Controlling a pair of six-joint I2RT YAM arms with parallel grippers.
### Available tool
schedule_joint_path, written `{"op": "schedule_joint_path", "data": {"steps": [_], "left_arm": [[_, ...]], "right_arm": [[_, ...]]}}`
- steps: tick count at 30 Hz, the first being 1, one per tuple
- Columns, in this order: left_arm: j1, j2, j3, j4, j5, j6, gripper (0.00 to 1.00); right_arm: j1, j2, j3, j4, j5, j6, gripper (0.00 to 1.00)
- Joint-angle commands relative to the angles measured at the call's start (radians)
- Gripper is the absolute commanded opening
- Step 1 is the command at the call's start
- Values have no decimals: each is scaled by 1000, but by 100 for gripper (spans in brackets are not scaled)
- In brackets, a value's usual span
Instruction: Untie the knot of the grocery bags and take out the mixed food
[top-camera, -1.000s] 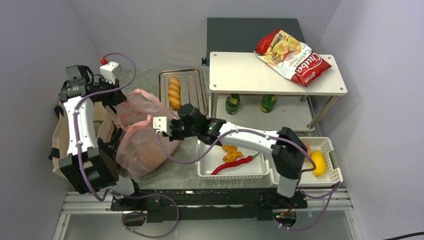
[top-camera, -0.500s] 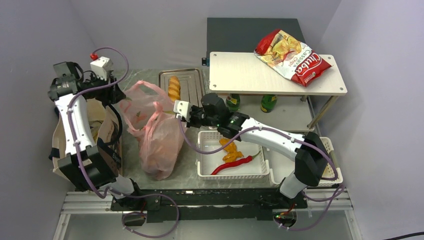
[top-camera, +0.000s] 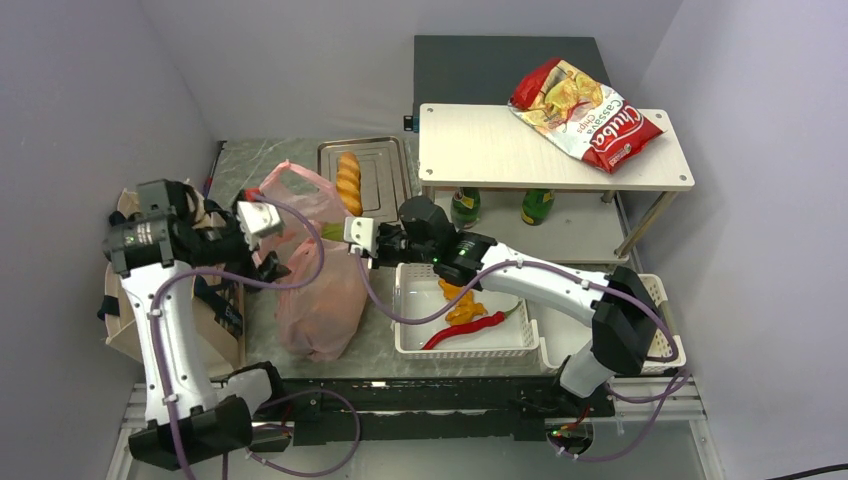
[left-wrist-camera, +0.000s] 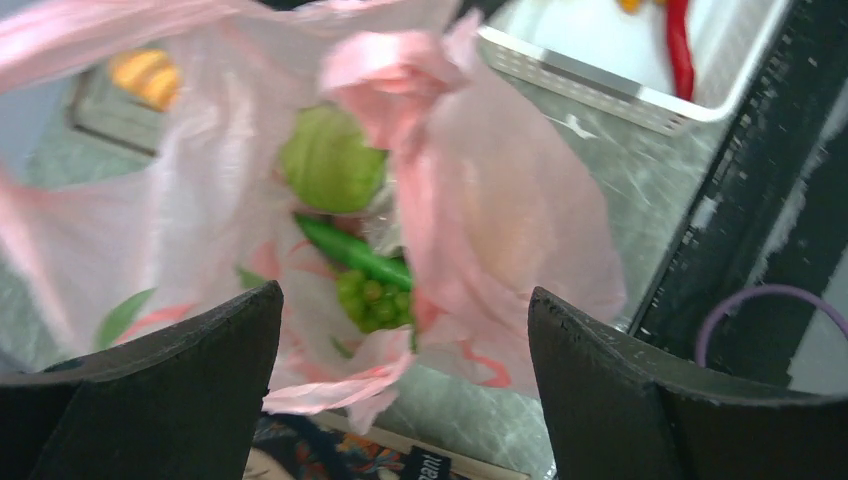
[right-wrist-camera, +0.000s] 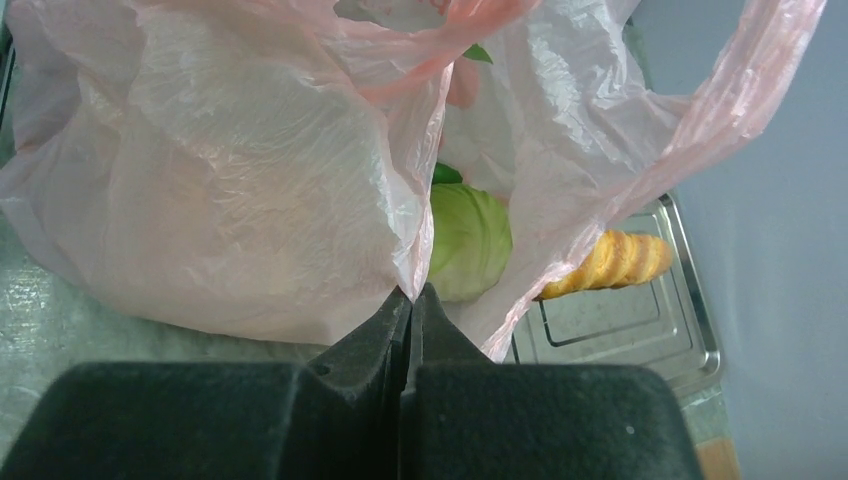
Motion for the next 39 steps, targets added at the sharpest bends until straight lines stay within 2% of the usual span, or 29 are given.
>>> {"op": "schedule_joint_path", "data": {"steps": [1, 6, 9, 11, 12, 14, 15, 16, 23, 27, 31, 33, 35, 38, 39], "left_arm": [[-87, 17, -111, 36, -71, 66, 93], [-106, 41, -190, 121, -122, 39, 91], [-106, 31, -249, 131, -159, 75, 79], [-96, 35, -267, 104, -183, 106, 64], [-80, 39, -268, 90, -180, 118, 53], [-24, 50, -260, 68, -164, 149, 18], [11, 56, -248, 63, -157, 159, 6], [53, 61, -236, 56, -148, 177, 0], [334, 48, -176, 113, -73, 276, 0], [369, 19, -203, 173, -42, 278, 0], [383, -29, -274, 363, -70, 148, 0], [427, 3, -249, 395, -41, 93, 0], [462, 69, -164, 322, -3, 121, 0], [463, 134, -81, 25, 49, 371, 0], [458, 135, -77, -18, 70, 401, 0]], "right_arm": [[0, -66, -10, 53, -26, -16, 0], [0, -101, -47, 65, -22, -20, 0], [-3, -123, -76, 66, -8, -41, 0], [-11, -137, -94, 60, 0, -51, 0], [-18, -145, -103, 57, 0, -51, 0], [-25, -157, -117, 48, 2, -55, 0], [-29, -161, -122, 44, 4, -56, 0], [-35, -164, -126, 40, 4, -56, 0], [-99, -188, -143, -5, 3, -40, 0], [-106, -201, -167, -6, 4, -53, 0], [-117, -194, -161, -42, 16, -46, 0], [-134, -202, -166, -48, 14, -44, 0], [-144, -209, -170, -48, 6, -45, 0], [-139, -197, -141, -54, -26, -27, 0], [-132, -184, -121, -66, -48, -17, 0]]}}
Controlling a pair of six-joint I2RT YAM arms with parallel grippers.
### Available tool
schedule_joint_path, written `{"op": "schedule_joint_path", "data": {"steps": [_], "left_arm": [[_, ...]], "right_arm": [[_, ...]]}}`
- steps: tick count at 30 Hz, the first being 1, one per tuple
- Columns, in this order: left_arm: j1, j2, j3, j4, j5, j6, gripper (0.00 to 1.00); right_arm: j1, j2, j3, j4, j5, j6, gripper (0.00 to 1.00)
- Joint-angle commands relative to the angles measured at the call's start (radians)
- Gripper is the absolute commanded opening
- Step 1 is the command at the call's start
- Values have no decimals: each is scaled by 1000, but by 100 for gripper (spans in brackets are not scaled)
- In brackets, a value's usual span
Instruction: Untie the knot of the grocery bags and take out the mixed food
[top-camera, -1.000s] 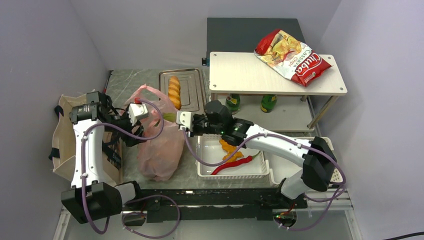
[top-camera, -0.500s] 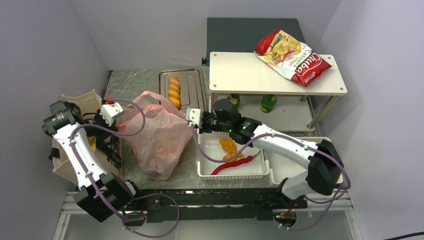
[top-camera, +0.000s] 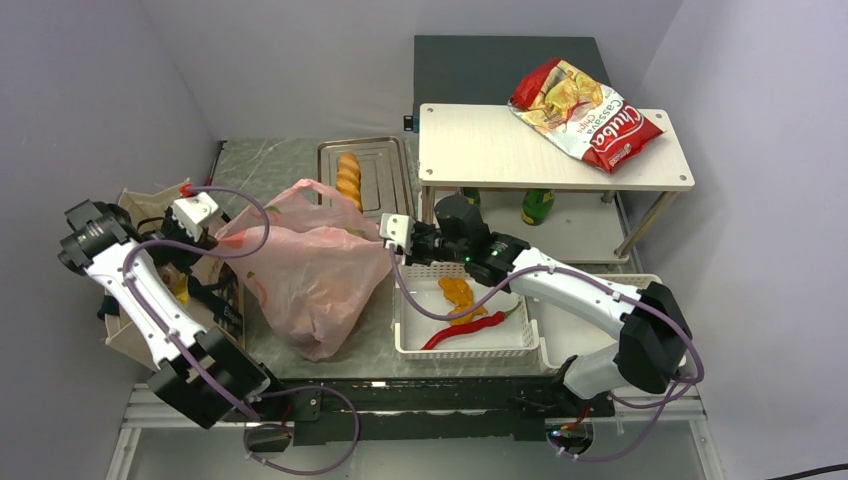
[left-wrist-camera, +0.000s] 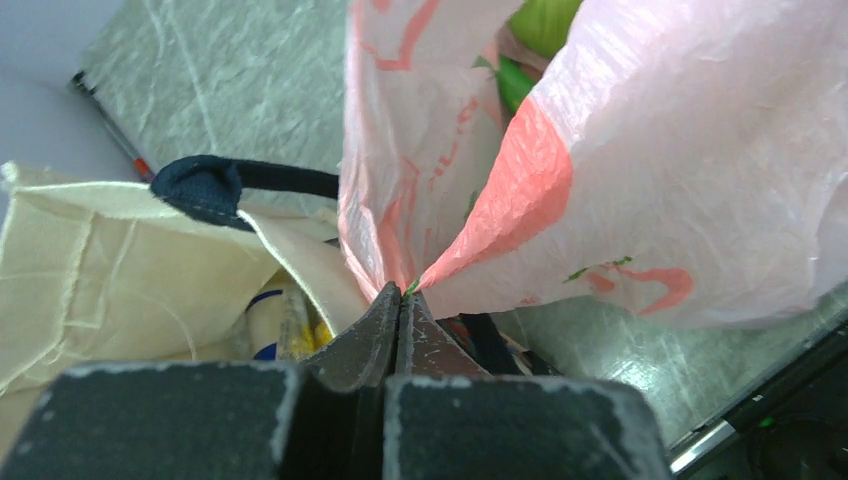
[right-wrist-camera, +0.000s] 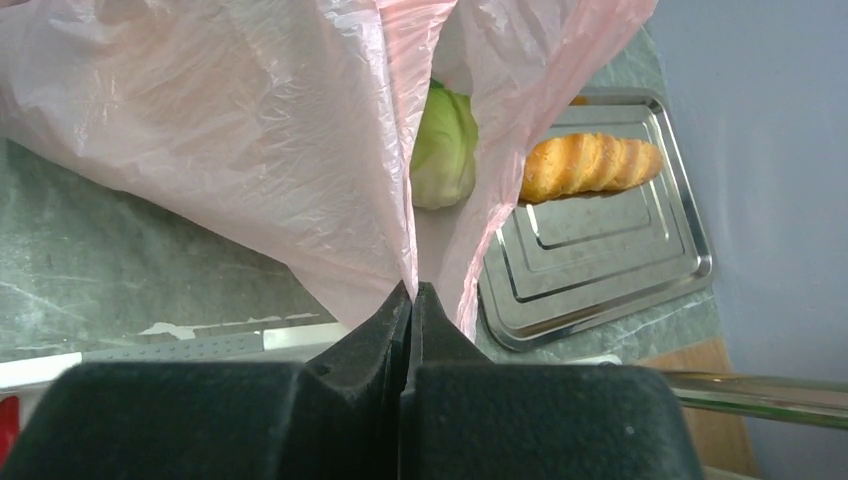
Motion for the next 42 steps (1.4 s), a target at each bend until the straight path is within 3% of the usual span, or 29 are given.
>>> {"op": "schedule_joint_path", "data": {"steps": [1, 3, 6, 7, 10, 14, 18, 20, 24, 25, 28, 34, 42], "left_arm": [[2, 32, 78, -242, 99, 226, 0], [-51, -2, 45, -252, 81, 232, 10], [-103, -86, -27, -239, 70, 246, 31], [-112, -112, -44, -231, 72, 244, 35], [-125, -161, -64, -251, 76, 279, 51], [-132, -209, -79, -259, 55, 322, 55], [-139, -193, 6, -259, 96, 209, 74], [-156, -168, 72, -259, 127, 121, 79], [-233, -110, 184, -219, 164, -123, 82], [-270, -99, 201, -192, 160, -207, 82], [-363, -81, 217, -127, 135, -364, 81], [-500, -67, 138, 40, 75, -635, 79], [-621, -16, 24, 110, -97, -776, 77]], "right_arm": [[2, -13, 66, -28, -47, 32, 0], [21, 13, 105, -47, -81, 52, 23], [53, 36, 147, -56, -124, 83, 70], [64, 41, 160, -57, -131, 91, 77], [89, 82, 219, -71, -152, 135, 86], [104, 166, 307, -99, -174, 187, 89], [105, 250, 381, -130, -186, 223, 86], [105, 283, 417, -160, -196, 223, 76], [108, 294, 441, -180, -219, 203, 39], [113, 282, 431, -170, -212, 184, 25], [138, 233, 372, -107, -166, 126, 0], [248, 95, 116, 227, 19, -82, 0], [319, 52, -132, 621, 175, -336, 0]]}}
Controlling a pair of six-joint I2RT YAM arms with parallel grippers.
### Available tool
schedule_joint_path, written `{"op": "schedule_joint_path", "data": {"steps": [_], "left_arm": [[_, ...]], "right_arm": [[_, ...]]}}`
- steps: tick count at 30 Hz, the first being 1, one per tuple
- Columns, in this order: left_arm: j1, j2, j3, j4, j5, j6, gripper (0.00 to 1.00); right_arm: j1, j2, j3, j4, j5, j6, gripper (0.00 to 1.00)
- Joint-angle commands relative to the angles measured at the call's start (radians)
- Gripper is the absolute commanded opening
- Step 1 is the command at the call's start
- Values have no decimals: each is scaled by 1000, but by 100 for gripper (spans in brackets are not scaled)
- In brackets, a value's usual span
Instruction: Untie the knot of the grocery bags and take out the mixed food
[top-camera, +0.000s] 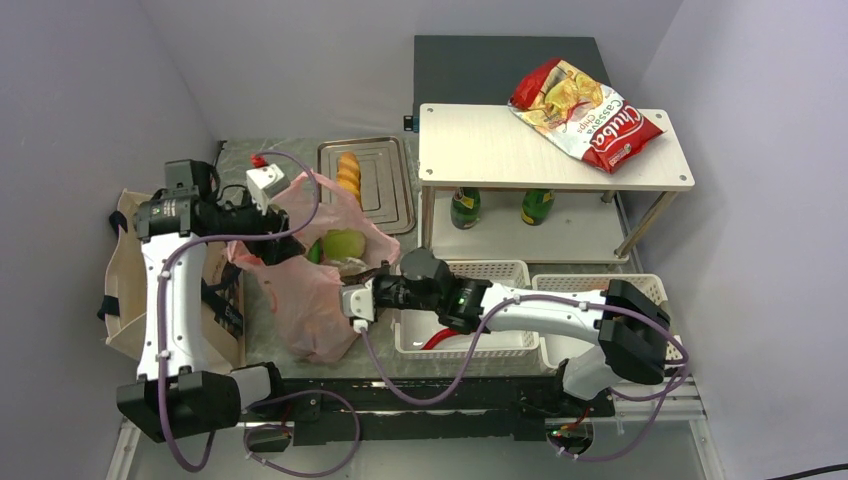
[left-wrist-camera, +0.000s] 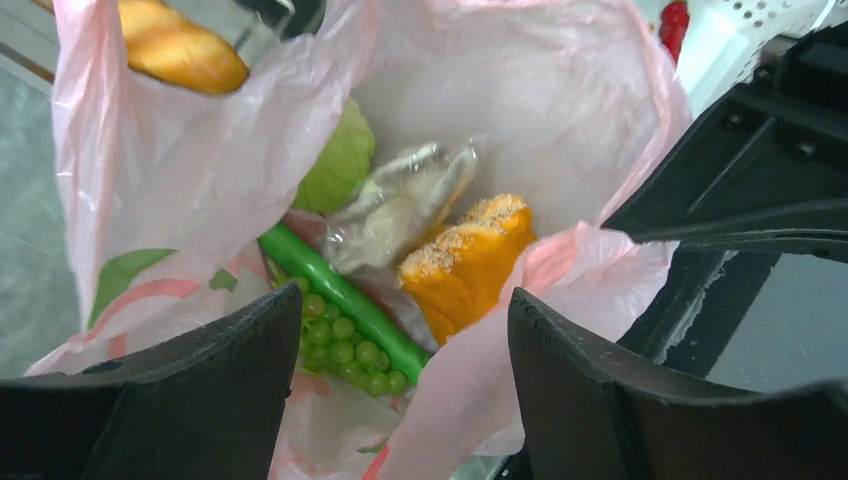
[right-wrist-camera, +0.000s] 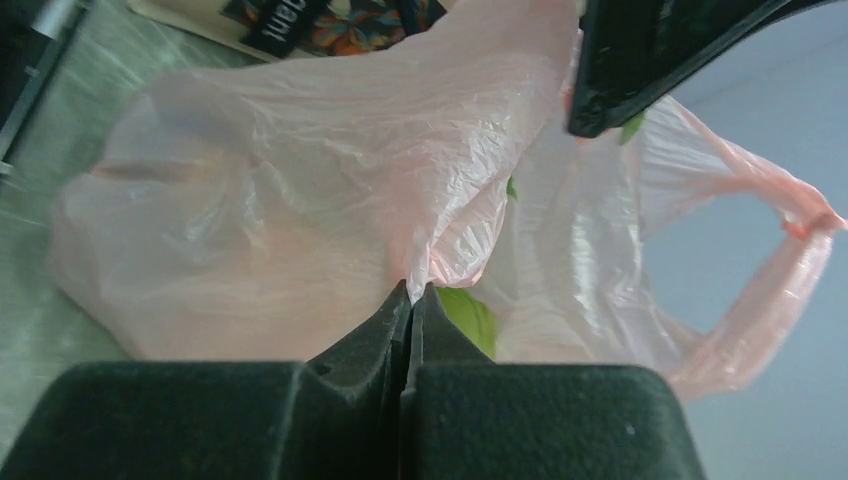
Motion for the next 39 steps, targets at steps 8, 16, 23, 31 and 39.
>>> {"op": "schedule_joint_path", "data": {"steps": [8, 16, 23, 31, 39], "left_arm": [[-144, -17, -231, 8, -133, -136, 94], [-145, -51, -192, 79, 21, -162, 41], [-145, -215, -160, 158, 91, -42, 0], [-145, -452, -267, 45, 57, 341, 0], [-146, -739, -478, 359, -49, 318, 0]], "right_arm": [[17, 21, -148, 554, 135, -322, 0], [19, 14, -153, 524, 124, -289, 10], [-16, -68, -80, 194, 114, -35, 79], [-131, -52, 121, -135, -9, 342, 100], [-163, 43, 310, -383, -345, 407, 62]]}}
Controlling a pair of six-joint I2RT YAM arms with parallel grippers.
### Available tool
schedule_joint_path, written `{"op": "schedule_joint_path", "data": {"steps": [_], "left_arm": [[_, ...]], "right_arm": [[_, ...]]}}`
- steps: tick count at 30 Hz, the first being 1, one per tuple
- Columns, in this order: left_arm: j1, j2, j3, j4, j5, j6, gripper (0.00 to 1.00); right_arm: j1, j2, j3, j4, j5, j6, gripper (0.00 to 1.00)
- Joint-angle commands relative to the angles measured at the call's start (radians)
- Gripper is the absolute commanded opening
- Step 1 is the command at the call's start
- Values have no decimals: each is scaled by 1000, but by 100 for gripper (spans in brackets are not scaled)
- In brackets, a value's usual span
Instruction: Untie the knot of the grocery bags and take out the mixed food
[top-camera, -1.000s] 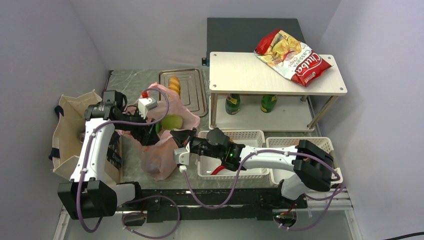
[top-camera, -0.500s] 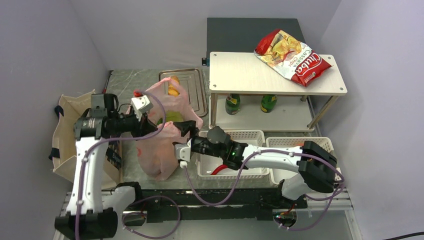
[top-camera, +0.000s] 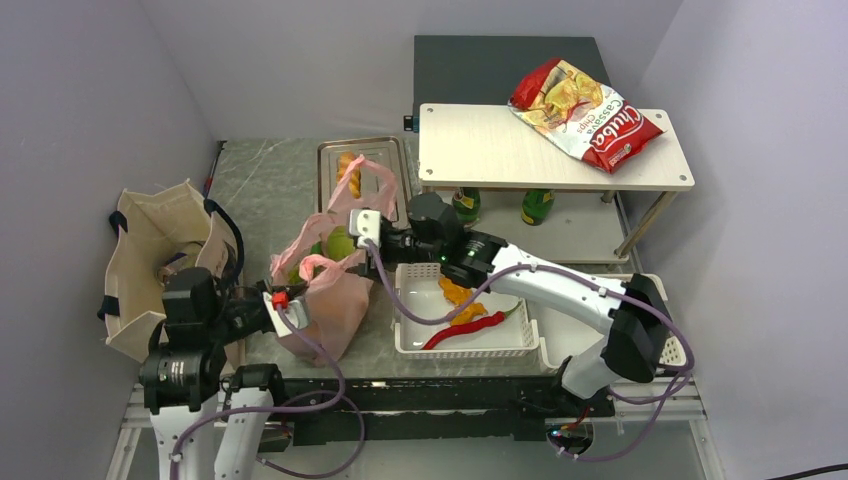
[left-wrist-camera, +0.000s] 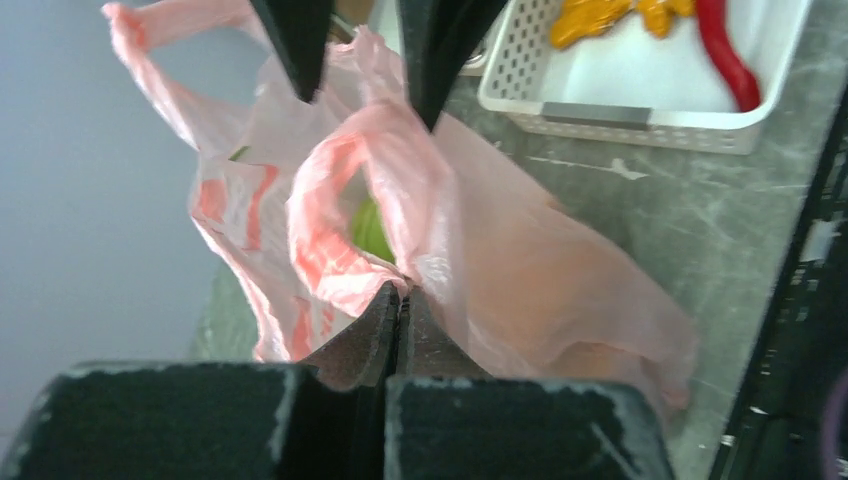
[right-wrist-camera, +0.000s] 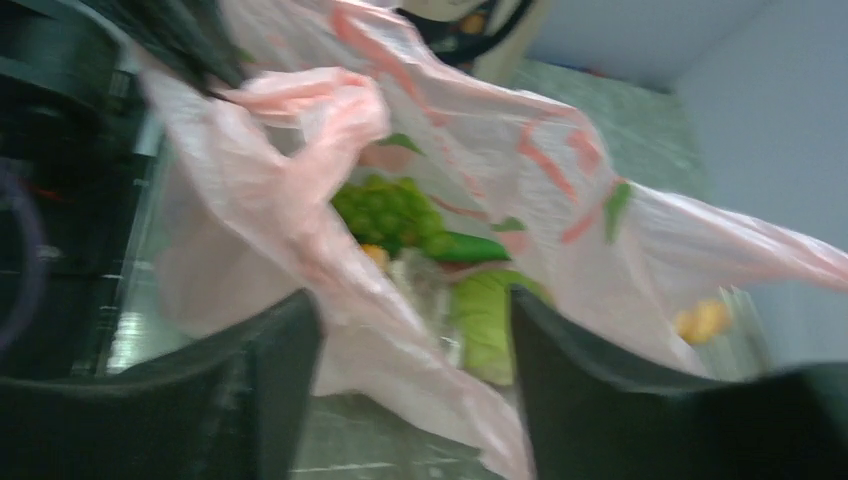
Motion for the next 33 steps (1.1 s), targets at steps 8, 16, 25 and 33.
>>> {"op": "schedule_joint_path", "data": {"steps": [8, 16, 25, 33], "left_arm": [[-1, 196, 283, -56, -66, -216, 60], [0, 602, 636, -330, 76, -288, 91], [-34, 697, 594, -391, 113, -261, 62], [-169, 472, 528, -465, 58, -142, 0]], "right_arm": [[7, 10, 53, -62, -108, 4, 0], [32, -41, -51, 60, -7, -117, 0], [40, -39, -74, 123, 52, -182, 0], [20, -12, -59, 126, 64, -117, 0]]}}
